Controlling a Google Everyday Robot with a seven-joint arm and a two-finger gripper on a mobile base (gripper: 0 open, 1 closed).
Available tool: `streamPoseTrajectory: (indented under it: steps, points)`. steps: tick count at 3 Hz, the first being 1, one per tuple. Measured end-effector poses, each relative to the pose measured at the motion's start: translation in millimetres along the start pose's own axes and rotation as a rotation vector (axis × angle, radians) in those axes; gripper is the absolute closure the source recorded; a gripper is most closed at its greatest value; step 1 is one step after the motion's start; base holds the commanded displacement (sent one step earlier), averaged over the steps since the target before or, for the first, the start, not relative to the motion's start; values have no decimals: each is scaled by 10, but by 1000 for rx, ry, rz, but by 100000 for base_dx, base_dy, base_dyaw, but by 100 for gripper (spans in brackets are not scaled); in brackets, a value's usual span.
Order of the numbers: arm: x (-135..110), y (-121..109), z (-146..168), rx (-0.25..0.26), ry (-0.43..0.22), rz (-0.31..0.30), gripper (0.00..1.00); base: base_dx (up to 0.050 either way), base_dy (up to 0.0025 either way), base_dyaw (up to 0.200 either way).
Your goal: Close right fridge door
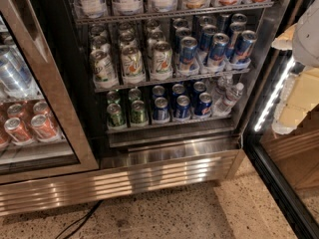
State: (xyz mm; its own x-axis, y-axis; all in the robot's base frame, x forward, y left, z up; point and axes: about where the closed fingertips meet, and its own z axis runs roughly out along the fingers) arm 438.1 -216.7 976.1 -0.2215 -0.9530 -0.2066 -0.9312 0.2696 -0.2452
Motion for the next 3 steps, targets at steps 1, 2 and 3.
streamPoseTrajectory:
  steps: [1,2,3]
  points:
    - [0,0,0,0,0,0,0,-5000,0,-5]
    - [0,0,0,0,0,0,0,-5001,3,-17]
    - [0,0,0,0,0,0,0,-4999,-2,15]
